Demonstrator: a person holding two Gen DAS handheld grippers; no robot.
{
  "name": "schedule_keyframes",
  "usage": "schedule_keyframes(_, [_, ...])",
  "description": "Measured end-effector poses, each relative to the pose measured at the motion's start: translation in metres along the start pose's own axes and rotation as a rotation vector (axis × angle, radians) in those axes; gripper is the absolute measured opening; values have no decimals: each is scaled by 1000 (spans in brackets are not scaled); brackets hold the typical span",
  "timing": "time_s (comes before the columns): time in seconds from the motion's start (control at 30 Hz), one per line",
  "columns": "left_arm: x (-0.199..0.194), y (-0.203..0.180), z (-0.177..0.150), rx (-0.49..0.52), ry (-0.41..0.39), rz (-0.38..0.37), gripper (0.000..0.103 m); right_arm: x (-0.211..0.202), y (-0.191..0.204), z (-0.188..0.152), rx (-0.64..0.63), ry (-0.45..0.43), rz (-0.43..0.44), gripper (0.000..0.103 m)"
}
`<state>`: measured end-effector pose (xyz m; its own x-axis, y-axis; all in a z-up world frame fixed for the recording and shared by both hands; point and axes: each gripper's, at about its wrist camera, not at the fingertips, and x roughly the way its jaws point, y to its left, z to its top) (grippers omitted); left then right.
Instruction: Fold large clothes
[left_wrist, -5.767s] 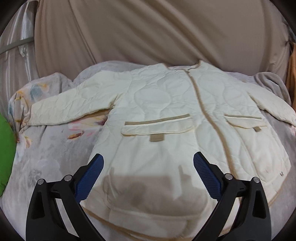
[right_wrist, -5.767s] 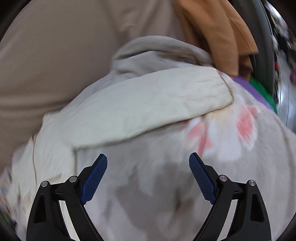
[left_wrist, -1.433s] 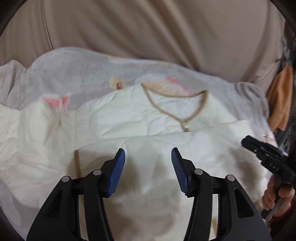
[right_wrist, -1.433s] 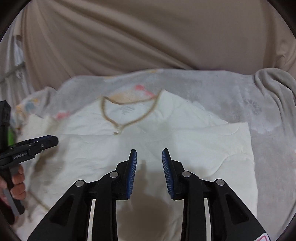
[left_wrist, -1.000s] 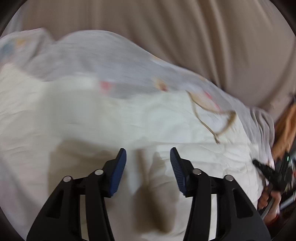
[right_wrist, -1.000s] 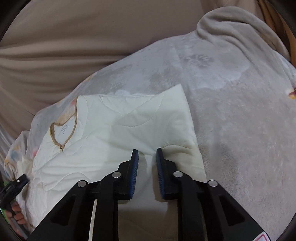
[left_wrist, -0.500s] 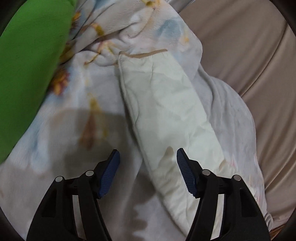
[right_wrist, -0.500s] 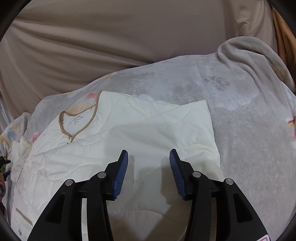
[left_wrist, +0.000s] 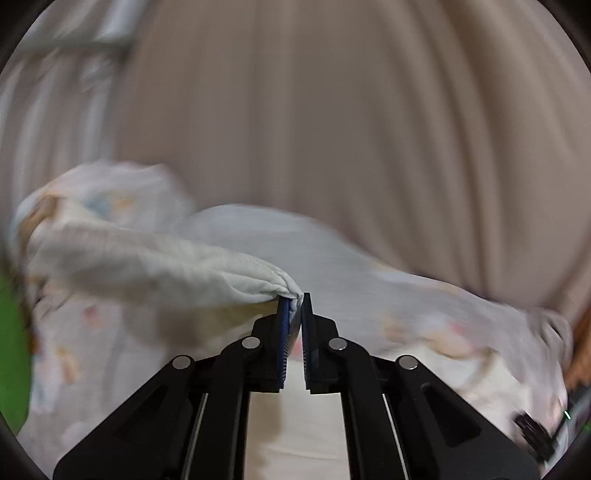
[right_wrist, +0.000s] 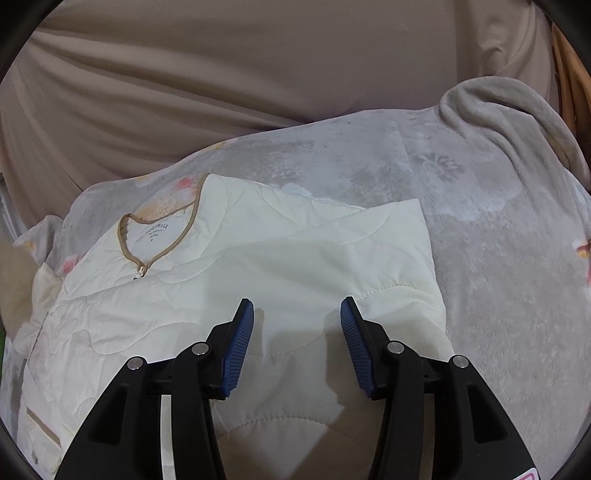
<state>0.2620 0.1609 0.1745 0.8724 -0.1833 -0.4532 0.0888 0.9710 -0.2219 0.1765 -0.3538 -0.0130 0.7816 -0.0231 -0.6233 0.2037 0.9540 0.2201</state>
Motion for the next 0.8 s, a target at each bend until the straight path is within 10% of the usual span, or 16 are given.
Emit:
schedule_keyframes(0.2, [1, -215, -69, 323, 135, -324, 12, -12, -1, 3, 20, -14, 16, 49])
schedule_keyframes(0.33, [26, -270, -156, 410, 322, -362, 78, -36, -4, 3, 1, 3, 18, 54])
schedule_keyframes(0.57, [15, -191, -194, 284, 418, -343, 80, -76, -26, -18, 28, 73, 102, 64])
schedule_keyframes(0.8, [9, -78, -173, 74, 375, -122, 80, -65, -7, -2, 42, 83, 190, 70])
